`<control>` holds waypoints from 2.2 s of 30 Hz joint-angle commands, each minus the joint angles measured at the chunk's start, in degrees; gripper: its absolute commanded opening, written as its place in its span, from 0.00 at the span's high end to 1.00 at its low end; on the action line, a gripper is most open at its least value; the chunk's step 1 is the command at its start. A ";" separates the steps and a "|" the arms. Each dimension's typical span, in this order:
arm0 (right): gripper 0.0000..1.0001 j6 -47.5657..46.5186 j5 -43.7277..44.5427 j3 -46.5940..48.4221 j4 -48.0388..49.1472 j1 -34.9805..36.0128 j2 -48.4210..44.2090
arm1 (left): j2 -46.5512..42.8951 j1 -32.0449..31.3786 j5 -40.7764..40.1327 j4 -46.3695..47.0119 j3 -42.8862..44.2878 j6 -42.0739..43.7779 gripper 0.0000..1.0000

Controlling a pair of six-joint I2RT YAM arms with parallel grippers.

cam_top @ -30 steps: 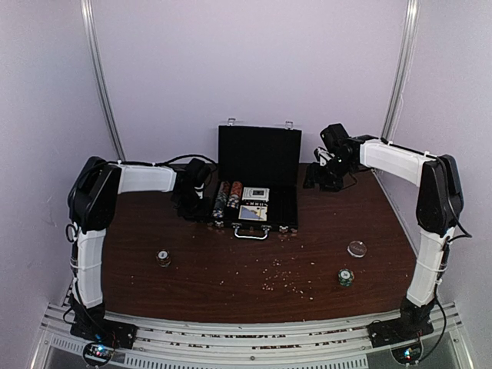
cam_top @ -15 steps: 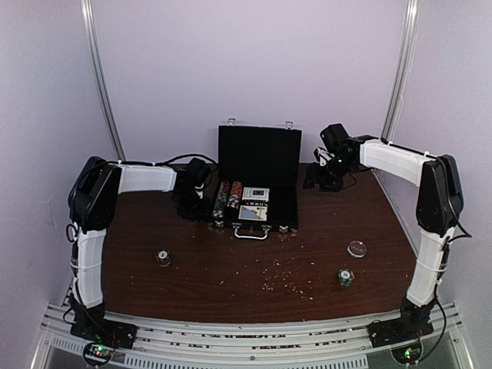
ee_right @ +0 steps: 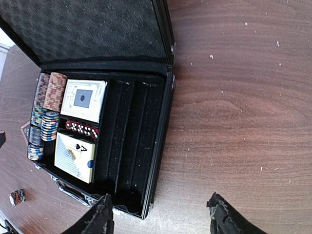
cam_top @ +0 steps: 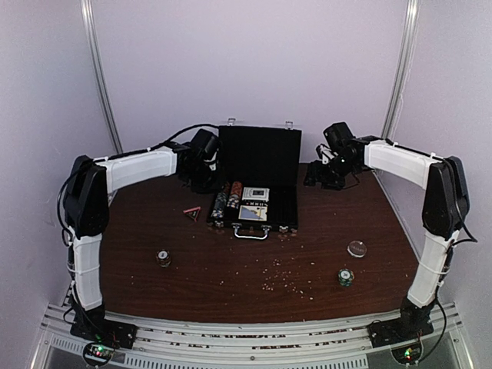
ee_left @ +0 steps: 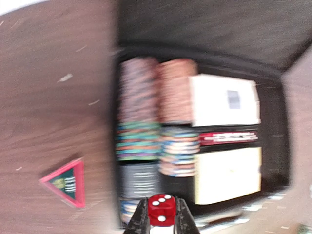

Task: Pack up texas hold em set
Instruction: Place the dice in the slot.

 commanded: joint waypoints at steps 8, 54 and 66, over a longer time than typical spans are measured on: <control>0.33 0.49 0.47 -1.19 1.38 -0.35 -2.32 | 10.50 -3.46 6.71 3.09 14.04 -2.72 0.94; 0.33 0.40 -0.41 -0.23 0.41 -0.36 -0.65 | 24.04 -3.43 -1.08 1.16 19.70 -2.19 0.96; 0.33 0.40 -0.41 0.01 0.34 -0.36 -0.25 | 24.06 -2.99 0.51 2.50 18.39 -2.58 0.93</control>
